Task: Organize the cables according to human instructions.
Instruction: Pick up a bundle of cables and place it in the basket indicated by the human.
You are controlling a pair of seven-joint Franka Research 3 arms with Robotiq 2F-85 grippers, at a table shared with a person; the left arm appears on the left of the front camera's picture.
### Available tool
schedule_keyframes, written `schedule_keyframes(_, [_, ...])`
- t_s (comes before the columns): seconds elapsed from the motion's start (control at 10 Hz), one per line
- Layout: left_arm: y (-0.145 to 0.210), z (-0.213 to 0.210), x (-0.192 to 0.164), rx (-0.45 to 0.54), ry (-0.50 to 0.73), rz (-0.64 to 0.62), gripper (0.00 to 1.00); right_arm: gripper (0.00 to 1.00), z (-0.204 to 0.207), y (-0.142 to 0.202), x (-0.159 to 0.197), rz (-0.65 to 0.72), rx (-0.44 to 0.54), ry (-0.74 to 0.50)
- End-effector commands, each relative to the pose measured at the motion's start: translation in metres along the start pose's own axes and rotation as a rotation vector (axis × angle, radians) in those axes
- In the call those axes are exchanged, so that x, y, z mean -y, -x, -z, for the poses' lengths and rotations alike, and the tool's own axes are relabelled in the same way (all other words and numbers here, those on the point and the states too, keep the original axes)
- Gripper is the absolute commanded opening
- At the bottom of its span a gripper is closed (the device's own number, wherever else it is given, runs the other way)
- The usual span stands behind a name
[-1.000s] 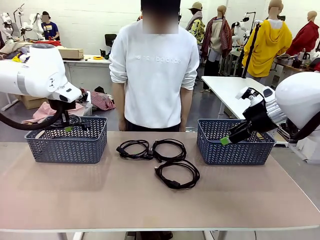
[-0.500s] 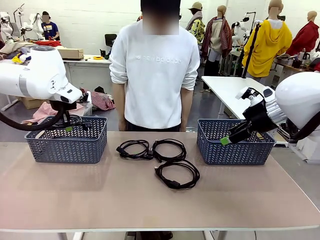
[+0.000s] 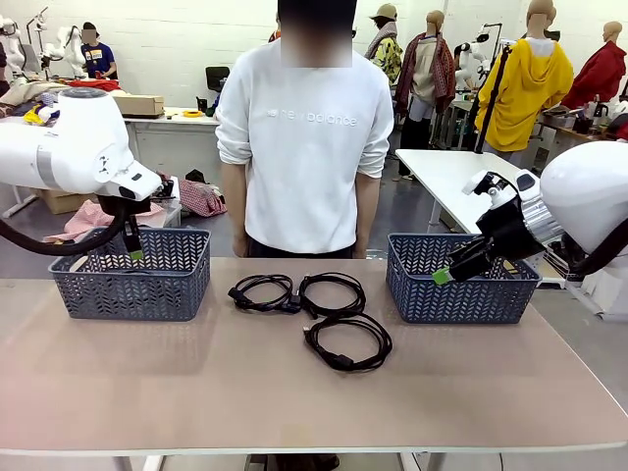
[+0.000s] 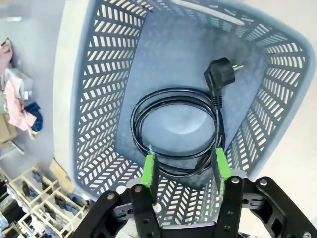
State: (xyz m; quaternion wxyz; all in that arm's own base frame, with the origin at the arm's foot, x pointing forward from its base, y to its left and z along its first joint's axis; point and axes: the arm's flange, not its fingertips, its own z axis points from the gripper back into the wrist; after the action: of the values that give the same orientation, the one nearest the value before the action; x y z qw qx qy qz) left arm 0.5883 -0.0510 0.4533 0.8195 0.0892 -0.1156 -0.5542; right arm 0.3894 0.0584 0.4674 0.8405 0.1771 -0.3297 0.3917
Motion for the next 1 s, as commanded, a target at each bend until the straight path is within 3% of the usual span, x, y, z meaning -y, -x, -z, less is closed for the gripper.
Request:
schedule_keyframes(0.0, [0.0018, -0.0103, -0.0013, 0.014, 0.037, 0.001, 0.91, 1.00, 0.0022, 0.0001, 0.0027, -0.008, 0.023, -0.013])
schedule_keyframes(0.1, [0.0014, -0.0110, -0.0017, 0.018, 0.049, 0.000, 0.92, 1.00, 0.0022, 0.0001, 0.0027, -0.008, 0.023, -0.013])
schedule_keyframes(0.2, [0.0020, -0.0101, -0.0022, 0.020, 0.063, 0.002, 1.00, 1.00, 0.0022, 0.0001, 0.0027, -0.008, 0.023, -0.013])
schedule_keyframes(0.9, [-0.0022, -0.0066, 0.0023, 0.015, 0.068, -0.020, 1.00, 1.00, 0.0022, 0.0001, 0.0027, -0.008, 0.023, -0.013])
